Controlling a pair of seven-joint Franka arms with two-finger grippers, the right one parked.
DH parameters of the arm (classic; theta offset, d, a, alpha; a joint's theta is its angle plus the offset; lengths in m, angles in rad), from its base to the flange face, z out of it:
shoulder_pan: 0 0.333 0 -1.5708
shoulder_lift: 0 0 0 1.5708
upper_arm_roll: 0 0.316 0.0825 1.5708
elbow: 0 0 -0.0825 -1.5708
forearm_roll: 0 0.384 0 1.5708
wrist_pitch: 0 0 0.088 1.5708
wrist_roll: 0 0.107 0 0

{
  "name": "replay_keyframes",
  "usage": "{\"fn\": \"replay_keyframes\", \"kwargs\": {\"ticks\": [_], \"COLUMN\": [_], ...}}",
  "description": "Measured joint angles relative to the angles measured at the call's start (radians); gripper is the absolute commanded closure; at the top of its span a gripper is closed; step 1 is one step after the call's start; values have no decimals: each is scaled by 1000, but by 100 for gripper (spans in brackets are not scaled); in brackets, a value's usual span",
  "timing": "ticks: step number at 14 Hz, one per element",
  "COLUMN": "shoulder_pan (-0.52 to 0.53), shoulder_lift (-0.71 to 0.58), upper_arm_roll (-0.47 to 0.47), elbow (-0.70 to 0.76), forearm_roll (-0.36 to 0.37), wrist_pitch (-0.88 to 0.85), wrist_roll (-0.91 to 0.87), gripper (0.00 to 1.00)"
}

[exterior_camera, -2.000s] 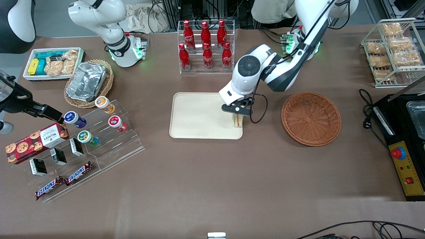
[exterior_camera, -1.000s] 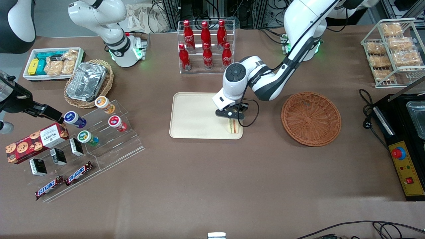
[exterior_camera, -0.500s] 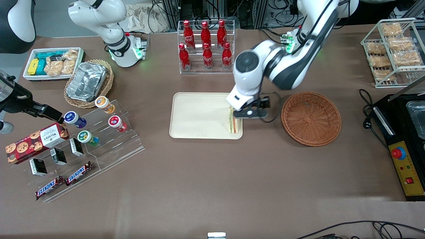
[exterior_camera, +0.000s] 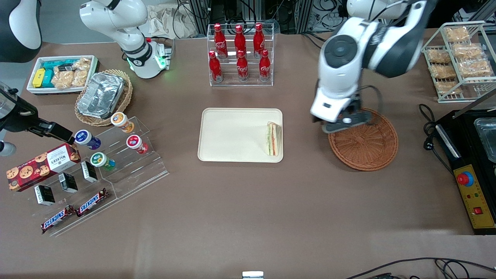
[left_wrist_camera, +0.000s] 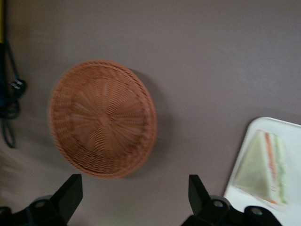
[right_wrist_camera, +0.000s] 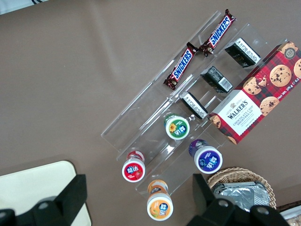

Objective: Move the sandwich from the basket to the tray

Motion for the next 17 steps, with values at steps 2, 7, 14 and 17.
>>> {"fn": "replay_keyframes", "kwargs": {"ticks": [2, 7, 14, 17], "shoulder_pan": [74, 170, 34, -58], "shoulder_lift": [-15, -37, -154, -183], "upper_arm_roll": [4, 7, 348, 531], "elbow": [4, 21, 79, 81], "forearm_roll": [4, 4, -169, -247], "wrist_pitch": [-4, -13, -123, -129], "wrist_roll": [121, 298, 674, 864], "gripper": [0, 0, 1, 0]}}
